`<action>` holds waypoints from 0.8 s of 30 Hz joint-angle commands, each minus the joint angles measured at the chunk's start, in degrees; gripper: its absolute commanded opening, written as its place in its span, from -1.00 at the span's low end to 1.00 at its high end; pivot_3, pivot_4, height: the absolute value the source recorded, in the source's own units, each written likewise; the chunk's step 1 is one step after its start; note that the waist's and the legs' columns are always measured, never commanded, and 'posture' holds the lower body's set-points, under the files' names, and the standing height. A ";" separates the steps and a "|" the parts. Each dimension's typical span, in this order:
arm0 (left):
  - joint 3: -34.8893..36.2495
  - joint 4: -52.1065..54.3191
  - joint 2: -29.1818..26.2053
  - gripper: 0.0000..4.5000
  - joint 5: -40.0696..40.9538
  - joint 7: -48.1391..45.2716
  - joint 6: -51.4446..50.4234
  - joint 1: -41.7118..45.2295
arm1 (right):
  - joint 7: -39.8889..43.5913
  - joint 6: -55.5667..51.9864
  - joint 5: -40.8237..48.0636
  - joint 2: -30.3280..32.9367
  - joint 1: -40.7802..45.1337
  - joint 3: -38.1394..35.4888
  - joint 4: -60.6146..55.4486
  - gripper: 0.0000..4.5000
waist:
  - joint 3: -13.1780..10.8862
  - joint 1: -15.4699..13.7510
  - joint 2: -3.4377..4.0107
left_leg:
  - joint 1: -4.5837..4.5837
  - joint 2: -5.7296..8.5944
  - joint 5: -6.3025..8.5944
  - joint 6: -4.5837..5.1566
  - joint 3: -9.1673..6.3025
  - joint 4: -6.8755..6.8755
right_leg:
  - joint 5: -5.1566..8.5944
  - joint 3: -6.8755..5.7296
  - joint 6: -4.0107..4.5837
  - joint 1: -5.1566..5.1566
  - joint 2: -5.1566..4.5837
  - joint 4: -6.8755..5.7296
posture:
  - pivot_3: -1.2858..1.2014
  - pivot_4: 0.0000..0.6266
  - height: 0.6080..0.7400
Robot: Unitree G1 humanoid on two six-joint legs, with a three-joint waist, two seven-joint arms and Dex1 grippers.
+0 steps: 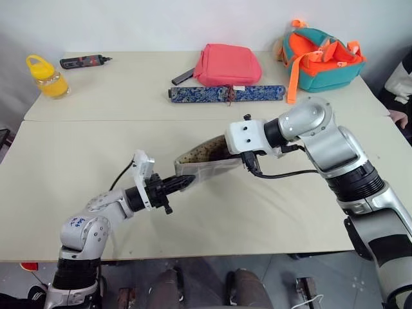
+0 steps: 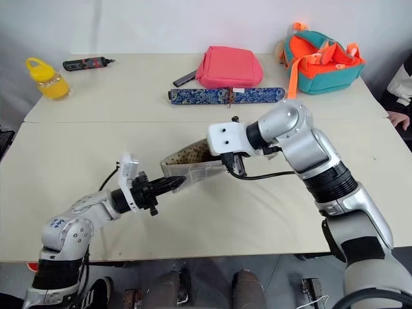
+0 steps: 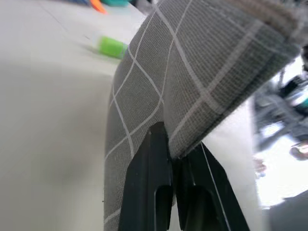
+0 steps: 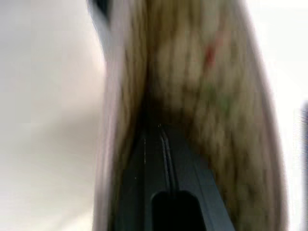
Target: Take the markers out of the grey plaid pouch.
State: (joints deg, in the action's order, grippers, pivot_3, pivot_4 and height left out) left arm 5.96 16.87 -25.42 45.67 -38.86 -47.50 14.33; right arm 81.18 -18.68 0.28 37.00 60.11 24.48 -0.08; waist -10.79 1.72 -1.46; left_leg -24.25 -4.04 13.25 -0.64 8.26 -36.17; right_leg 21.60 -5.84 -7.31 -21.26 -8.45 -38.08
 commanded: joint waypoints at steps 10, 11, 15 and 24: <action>-2.74 0.78 -0.73 -1.00 -9.46 0.56 9.88 -3.64 | -5.46 7.85 -14.02 -1.62 -0.76 7.41 8.38 -0.99 | 0.00 -0.10 0.00 | 0.04 0.04 0.00 0.00 0.06 -0.05 | 0.00 0.02 0.00 0.09 -0.02 0.13 | 0.03 -0.52 1.00; -2.85 0.76 -0.68 -1.00 -9.75 0.44 10.31 -3.83 | -5.48 8.12 -14.28 -1.63 -0.91 7.46 8.53 -0.99 | 0.00 -0.10 0.00 | 0.04 0.04 0.00 0.00 0.05 -0.05 | 0.00 0.01 0.00 0.09 -0.02 0.12 | 0.03 -0.52 1.00; -2.74 0.85 -0.14 -1.00 -9.58 0.56 11.02 -4.37 | -5.89 8.71 -14.28 -2.54 -1.59 7.43 8.62 -0.74 | 0.00 -0.02 0.00 | 0.06 0.02 0.00 0.00 0.04 -0.07 | 0.00 0.00 0.00 0.13 -0.01 0.10 | 0.03 -0.52 1.00; -3.40 -0.15 -0.37 -1.00 -10.37 0.13 11.52 -4.19 | -6.07 9.70 -15.09 -3.51 -3.34 8.07 8.50 0.01 | 0.00 0.01 0.00 | 0.07 0.02 0.00 0.00 0.04 -0.09 | 0.00 0.01 0.00 0.12 -0.01 0.08 | 0.03 -0.52 1.00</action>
State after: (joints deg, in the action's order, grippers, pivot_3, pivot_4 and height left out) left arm 2.11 16.91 -25.56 35.77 -38.45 -36.95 10.55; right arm 75.31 -9.72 -13.81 33.53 57.60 32.80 8.50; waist -10.78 1.73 -1.47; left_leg -24.17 -4.02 13.25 -0.64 8.30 -36.26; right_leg 21.60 -5.83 -7.31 -21.13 -8.45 -38.00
